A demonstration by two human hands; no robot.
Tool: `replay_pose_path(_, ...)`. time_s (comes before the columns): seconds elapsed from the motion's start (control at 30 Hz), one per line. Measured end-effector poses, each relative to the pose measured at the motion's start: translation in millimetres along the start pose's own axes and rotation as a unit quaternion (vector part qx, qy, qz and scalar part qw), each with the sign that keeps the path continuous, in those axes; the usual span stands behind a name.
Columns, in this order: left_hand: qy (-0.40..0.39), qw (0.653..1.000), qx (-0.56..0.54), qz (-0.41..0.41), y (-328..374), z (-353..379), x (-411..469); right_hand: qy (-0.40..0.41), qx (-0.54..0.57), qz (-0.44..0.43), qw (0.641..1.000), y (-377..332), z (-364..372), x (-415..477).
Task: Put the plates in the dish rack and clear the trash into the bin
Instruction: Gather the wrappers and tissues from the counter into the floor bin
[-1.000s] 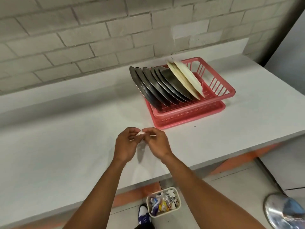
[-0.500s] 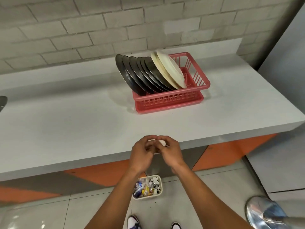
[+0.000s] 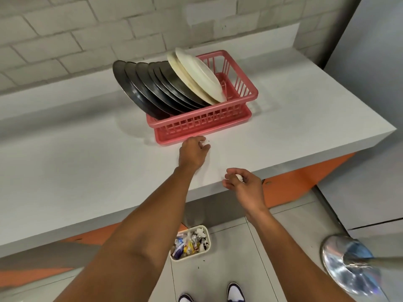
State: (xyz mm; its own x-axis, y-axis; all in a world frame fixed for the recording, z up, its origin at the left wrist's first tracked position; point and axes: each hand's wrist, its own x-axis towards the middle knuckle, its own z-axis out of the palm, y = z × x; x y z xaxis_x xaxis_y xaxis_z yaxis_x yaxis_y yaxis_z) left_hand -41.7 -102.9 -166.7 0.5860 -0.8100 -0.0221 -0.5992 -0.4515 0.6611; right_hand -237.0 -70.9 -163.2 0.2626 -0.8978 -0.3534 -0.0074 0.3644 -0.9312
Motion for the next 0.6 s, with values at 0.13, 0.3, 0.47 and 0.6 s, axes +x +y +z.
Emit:
replay_pose_path(0.13, -0.010, 0.999, 0.030, 0.032, 2.8, 3.4, 17.8, 0.001, 0.015, 0.003, 1.000, 6.6, -3.1, -2.1)
replay_pose_path(0.3, 0.001, 0.994, 0.076, 0.076, 4.1, 5.9, 23.0, -0.005, 0.013, 0.005, 1.000, 3.0, -6.9, -0.5)
replay_pose_path(0.47, 0.012, 0.990, 0.111, 0.084, 2.3, 10.7, 24.5, -0.004, 0.001, 0.009, 1.000, 1.1, -10.0, 4.2)
replay_pose_path(0.6, 0.046, 0.983, 0.146, 0.106, -4.0, 18.0, 15.8, -0.010, 0.001, 0.012, 1.000, 1.1, -8.2, 3.6)
